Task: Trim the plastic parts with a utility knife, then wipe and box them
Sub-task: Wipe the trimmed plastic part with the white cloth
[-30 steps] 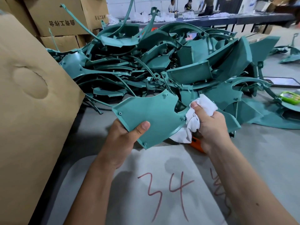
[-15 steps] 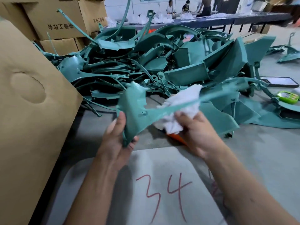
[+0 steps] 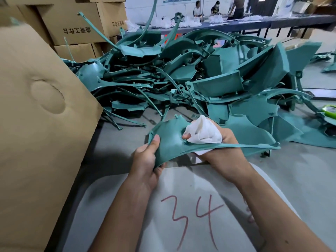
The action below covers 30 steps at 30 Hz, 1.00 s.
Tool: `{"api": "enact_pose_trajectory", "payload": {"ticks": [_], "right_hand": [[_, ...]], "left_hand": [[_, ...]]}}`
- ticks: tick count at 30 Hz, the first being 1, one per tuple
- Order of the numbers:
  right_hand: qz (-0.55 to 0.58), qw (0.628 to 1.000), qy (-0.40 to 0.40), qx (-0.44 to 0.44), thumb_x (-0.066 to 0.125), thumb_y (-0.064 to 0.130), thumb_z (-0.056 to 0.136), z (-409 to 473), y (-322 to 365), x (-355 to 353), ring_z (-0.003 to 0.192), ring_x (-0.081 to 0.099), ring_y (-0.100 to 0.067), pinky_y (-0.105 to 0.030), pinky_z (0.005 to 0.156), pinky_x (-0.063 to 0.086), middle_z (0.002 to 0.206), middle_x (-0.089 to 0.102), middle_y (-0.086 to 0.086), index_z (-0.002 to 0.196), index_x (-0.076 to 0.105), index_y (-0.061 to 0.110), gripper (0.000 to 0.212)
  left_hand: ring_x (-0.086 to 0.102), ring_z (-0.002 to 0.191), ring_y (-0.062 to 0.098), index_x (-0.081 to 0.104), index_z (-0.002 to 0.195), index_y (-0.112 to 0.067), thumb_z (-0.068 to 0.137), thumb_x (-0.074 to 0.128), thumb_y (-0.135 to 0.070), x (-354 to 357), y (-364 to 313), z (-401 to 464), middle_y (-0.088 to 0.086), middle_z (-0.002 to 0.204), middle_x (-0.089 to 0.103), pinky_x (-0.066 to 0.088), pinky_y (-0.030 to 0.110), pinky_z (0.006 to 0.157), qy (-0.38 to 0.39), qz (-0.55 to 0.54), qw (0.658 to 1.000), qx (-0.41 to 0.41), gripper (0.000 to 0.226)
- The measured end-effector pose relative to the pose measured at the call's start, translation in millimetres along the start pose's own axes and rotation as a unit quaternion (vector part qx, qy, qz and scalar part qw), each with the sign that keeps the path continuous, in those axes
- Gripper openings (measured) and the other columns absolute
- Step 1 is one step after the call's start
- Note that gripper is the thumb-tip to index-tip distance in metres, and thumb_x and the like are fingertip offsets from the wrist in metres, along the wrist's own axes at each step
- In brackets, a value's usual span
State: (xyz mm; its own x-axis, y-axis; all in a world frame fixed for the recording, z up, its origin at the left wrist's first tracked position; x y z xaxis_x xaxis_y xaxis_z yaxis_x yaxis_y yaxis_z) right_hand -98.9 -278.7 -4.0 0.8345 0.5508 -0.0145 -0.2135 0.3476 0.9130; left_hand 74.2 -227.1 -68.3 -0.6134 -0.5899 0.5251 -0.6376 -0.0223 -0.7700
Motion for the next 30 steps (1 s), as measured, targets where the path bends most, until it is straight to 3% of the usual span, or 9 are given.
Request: {"api": "enact_pose_trajectory", "payload": {"ticks": [3,8,12,16,19,22,26,28,30], "right_hand": [[-0.018,0.999,0.01,-0.025,0.081,-0.006,0.084,0,3,-4,0.084,0.065,-0.007,-0.018,0.074,0.05,0.099,0.071,-0.001,0.099,0.073,-0.001,0.018],[0.068,0.997,-0.014,-0.025,0.09,0.02,0.073,-1,8,-16,0.105,0.071,-0.023,-0.041,0.095,0.058,0.114,0.073,-0.006,0.101,0.08,0.016,0.03],[0.201,0.979,-0.034,0.002,0.102,0.035,0.056,-4,7,-35,0.103,0.076,-0.02,-0.04,0.09,0.062,0.102,0.08,0.001,0.087,0.083,0.024,0.038],[0.298,0.955,-0.001,-0.02,0.1,0.025,0.062,-5,8,-41,0.111,0.074,-0.022,-0.04,0.083,0.063,0.108,0.076,0.002,0.087,0.08,0.025,0.031],[0.288,0.958,0.001,-0.009,0.096,0.016,0.066,-5,6,-49,0.114,0.073,-0.022,-0.038,0.087,0.062,0.113,0.076,0.003,0.092,0.08,0.025,0.032],[0.197,0.98,-0.008,0.042,0.081,0.005,0.075,-3,-5,-57,0.114,0.073,-0.029,-0.037,0.088,0.062,0.119,0.077,-0.007,0.106,0.081,0.018,0.033],[0.155,0.969,-0.145,0.123,0.071,0.008,0.087,0,-30,-60,0.101,0.074,-0.04,-0.047,0.082,0.064,0.113,0.075,-0.024,0.114,0.072,0.002,0.028],[0.226,0.944,-0.162,0.176,0.065,0.024,0.094,1,-40,-49,0.101,0.074,-0.041,-0.052,0.083,0.063,0.113,0.074,-0.027,0.123,0.064,-0.006,0.042],[0.289,0.919,-0.11,0.244,0.057,0.048,0.096,-3,-42,-32,0.114,0.071,-0.04,-0.051,0.092,0.06,0.124,0.072,-0.024,0.132,0.064,0.004,0.057]], "left_hand": [[0.072,0.055,0.016,0.067,0.102,0.001,0.1,0.064,-0.014,-1,3,-2,0.011,0.078,0.077,0.052,0.02,0.044,-0.015,-0.04,0.999,-0.009,0.016],[0.054,0.038,0.006,0.066,0.101,-0.008,0.102,0.06,-0.019,-2,4,0,0.006,0.075,0.069,0.035,0.013,0.033,-0.017,-0.069,0.997,-0.042,0.013],[0.044,0.035,0.004,0.062,0.102,-0.01,0.104,0.055,-0.019,-2,1,0,0.002,0.071,0.051,0.033,0.013,0.031,0.005,-0.087,0.994,-0.059,0.012],[0.042,0.035,0.003,0.056,0.12,-0.013,0.107,0.05,-0.019,3,4,-3,0.001,0.07,0.044,0.032,0.011,0.031,0.016,-0.101,0.993,-0.065,0.016],[0.043,0.034,0.003,0.056,0.119,-0.014,0.107,0.05,-0.019,5,3,-4,0.001,0.07,0.044,0.032,0.011,0.031,0.015,-0.111,0.991,-0.067,0.014],[0.04,0.032,0.003,0.059,0.102,-0.013,0.107,0.05,-0.02,-4,-5,-1,-0.001,0.063,0.043,0.032,0.011,0.03,0.004,-0.125,0.99,-0.064,0.012],[0.042,0.033,0.002,0.057,0.094,-0.009,0.108,0.044,-0.019,-2,-13,-5,-0.001,0.058,0.051,0.033,0.012,0.028,0.092,-0.134,0.982,-0.096,0.022],[0.053,0.037,0.008,0.065,0.099,-0.006,0.093,0.058,-0.021,5,-14,-11,0.005,0.066,0.065,0.042,0.017,0.032,0.135,-0.038,0.988,-0.058,0.018],[0.069,0.055,0.019,0.073,0.103,0.001,0.083,0.068,-0.024,14,-6,-16,0.017,0.083,0.075,0.056,0.025,0.047,0.143,0.053,0.988,-0.031,0.033]]}}
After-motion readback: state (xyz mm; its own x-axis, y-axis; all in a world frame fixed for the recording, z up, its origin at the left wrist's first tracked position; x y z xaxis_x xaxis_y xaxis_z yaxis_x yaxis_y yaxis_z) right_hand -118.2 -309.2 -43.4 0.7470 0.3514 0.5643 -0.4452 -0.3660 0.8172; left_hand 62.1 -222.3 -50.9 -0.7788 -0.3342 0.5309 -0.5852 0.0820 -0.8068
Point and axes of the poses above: each hand's wrist, its own z-axis towards the middle knuckle, its own x-axis out of the palm, y = z × x, the point moved 6 cm from there along z, towards the middle knuckle
